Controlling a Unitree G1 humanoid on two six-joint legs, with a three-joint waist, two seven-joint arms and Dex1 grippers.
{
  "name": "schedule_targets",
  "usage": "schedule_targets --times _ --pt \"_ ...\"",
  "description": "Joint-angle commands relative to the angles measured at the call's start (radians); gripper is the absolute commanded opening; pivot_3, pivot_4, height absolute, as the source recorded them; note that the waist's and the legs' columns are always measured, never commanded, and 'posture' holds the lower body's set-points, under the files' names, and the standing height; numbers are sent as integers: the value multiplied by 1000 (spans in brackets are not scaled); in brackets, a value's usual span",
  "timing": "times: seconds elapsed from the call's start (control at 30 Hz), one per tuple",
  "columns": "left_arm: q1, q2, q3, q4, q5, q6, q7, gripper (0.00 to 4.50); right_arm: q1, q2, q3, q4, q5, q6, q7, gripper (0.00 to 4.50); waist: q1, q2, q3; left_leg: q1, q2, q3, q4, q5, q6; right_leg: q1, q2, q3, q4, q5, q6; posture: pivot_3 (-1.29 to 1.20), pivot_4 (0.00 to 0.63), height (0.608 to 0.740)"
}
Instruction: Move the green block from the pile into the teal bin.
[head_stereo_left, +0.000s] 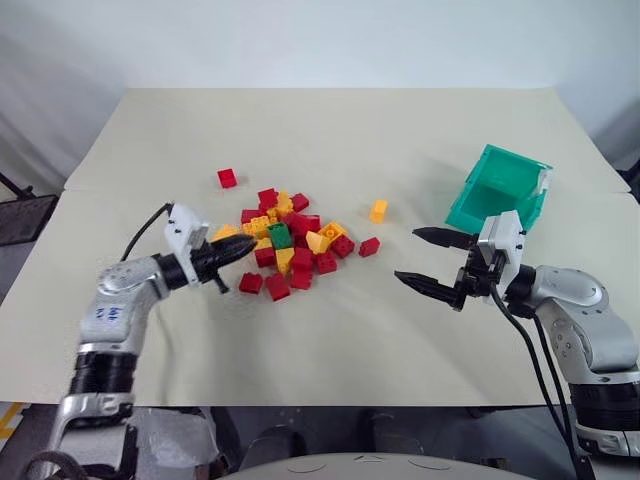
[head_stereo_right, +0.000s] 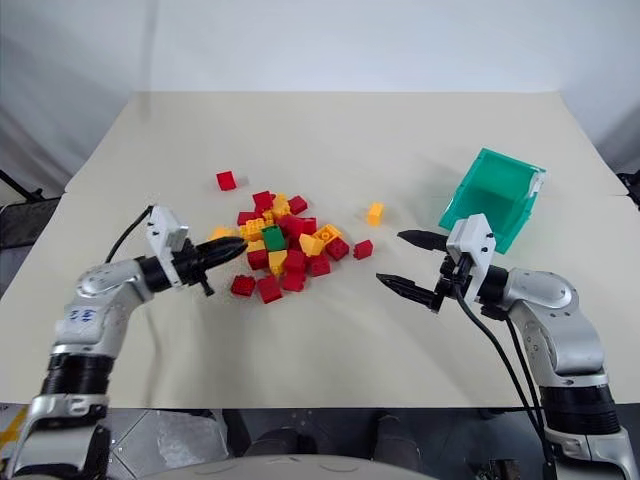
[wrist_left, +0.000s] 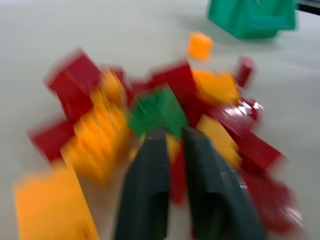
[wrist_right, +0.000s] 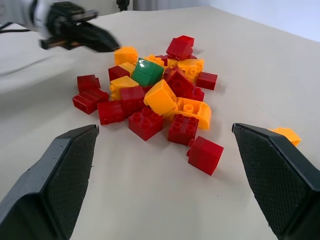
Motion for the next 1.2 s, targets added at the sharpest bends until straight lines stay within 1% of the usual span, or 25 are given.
schedule_targets --times 0.03,0.13,0.23,0.3,0.47,0.57,0.63,0.77,0.83,0.9,1.0,1.07,1.2 --pt "55 67 94 -144 -105 93 -33 1869 -12 -10 -17 -7 11 -16 13 4500 2 0 0 0 0 0 0 0 0 0 0 0 0 0 0 0 150 740" --pt "146 132 181 -249 -178 169 -49 2819 -14 -12 -19 -1 12 -15 20 4500 2 0 0 0 0 -1 0 0 0 0 -1 0 0 0 0 0 150 740" --pt "315 197 359 -349 -249 193 -105 3780 -16 -9 -15 6 12 -15 26 4500 -4 0 0 0 0 -1 -1 -1 -1 0 -1 0 0 0 -1 0 150 740" --pt "392 222 428 -379 -274 205 -128 4445 -20 -8 -13 15 10 -16 31 4500 -12 0 0 0 0 -1 -1 -1 -1 -1 -1 0 0 -1 -1 0 150 740" --pt "500 259 519 -429 -304 243 -133 4480 -42 -8 -3 43 7 -20 52 4500 -8 0 0 0 0 -2 -1 -1 -1 0 -1 0 0 -1 -2 0 150 740" --pt "503 258 510 -441 -303 242 -115 4480 -64 -1 5 70 -2 -31 63 4500 -8 0 0 1 0 -1 -1 -1 -1 -1 -1 0 1 -1 -2 0 150 740" --pt "429 234 427 -434 -262 227 -45 4480 -81 8 10 81 -4 -35 61 4500 -4 1 0 1 0 -1 -1 -1 -1 -1 -1 0 1 -1 -2 0 150 740" --pt "210 166 199 -372 -172 199 33 4480 -81 23 19 75 -6 -40 50 4500 9 0 0 1 -1 -2 -1 0 -1 0 -2 0 2 -1 -2 0 150 740" --pt "129 135 122 -326 -134 192 53 4480 -72 31 18 63 -6 -39 40 4500 7 0 0 1 -2 -1 -1 0 -1 -1 -2 0 3 -1 -2 0 150 740" --pt "80 122 72 -285 -97 184 66 4480 -64 36 17 51 -7 -39 33 4500 5 0 0 0 -2 -1 -1 0 -1 -1 -1 0 2 -1 -2 0 150 740" --pt "-64 80 -64 -164 -2 191 95 4480 -23 38 -2 11 3 -29 5 4500 4 0 0 0 -1 1 -2 0 -1 -2 0 0 1 -1 -2 0 150 740" --pt "-117 70 -109 -101 47 176 96 4480 -9 40 -6 -1 3 -29 -7 4500 5 0 0 0 -2 1 -2 0 -1 -2 2 0 1 -1 -2 0 150 740" --pt "-255 10 -191 72 141 131 117 4480 19 45 -9 -25 1 -31 -31 4500 5 0 0 0 -1 2 -2 0 -2 -2 3 1 1 -1 -2 0 150 740"
